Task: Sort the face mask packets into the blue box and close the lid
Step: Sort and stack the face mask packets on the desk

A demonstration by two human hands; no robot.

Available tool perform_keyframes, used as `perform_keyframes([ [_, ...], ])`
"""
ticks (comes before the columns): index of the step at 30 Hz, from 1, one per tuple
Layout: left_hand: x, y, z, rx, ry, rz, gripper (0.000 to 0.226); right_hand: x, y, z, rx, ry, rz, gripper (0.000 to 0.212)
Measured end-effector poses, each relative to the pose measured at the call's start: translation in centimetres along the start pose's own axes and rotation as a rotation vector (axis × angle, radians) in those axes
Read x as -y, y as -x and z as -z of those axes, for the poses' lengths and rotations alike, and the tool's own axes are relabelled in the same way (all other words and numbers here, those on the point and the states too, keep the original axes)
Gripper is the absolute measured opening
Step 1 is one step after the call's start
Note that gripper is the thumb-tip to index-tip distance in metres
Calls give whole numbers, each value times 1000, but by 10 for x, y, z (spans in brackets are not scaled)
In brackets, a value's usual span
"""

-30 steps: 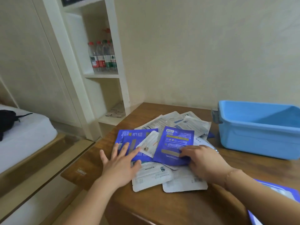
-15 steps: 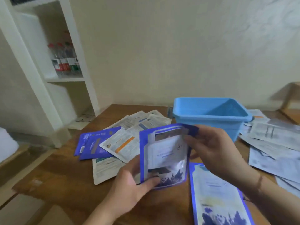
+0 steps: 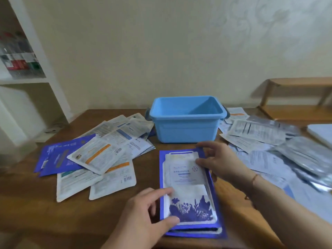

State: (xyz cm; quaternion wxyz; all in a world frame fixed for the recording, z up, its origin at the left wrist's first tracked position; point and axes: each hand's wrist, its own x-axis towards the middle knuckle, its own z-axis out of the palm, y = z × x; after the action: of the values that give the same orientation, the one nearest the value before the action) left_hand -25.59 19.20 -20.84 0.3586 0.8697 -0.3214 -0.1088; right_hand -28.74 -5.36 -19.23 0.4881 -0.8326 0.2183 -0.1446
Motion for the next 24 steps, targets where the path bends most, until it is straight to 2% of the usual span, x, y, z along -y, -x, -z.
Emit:
perform_keyframes([
  [2,-1,2,-5,3,-98,-65,45,-11,-1,-3,-14,144,1,40],
  [7,9,6,-11,28,-151,-122,52,-21,3,1,-9,470,70,47],
  [9,7,7,-9,72,-188,-134,60,-26,5,4,-26,594,130,44],
  [11,6,8,-9,133,-281,-150,78,-27,9,5,-26,606,227,45],
  [13,6,9,-9,147,-392,-163,96,-25,13,4,78,649,285,60],
  [15,6,11,-11,129,-436,-163,102,-27,18,0,193,759,324,80],
  [17,9,12,-12,102,-400,-172,97,-32,20,-1,237,806,347,86],
  [19,13,13,-15,75,-411,-228,86,-34,21,-3,257,784,359,84],
  [22,21,15,-17,74,-378,-214,54,-40,19,-3,257,742,385,78],
  [24,24,16,-17,44,-455,-235,54,-45,19,-5,228,714,418,69],
])
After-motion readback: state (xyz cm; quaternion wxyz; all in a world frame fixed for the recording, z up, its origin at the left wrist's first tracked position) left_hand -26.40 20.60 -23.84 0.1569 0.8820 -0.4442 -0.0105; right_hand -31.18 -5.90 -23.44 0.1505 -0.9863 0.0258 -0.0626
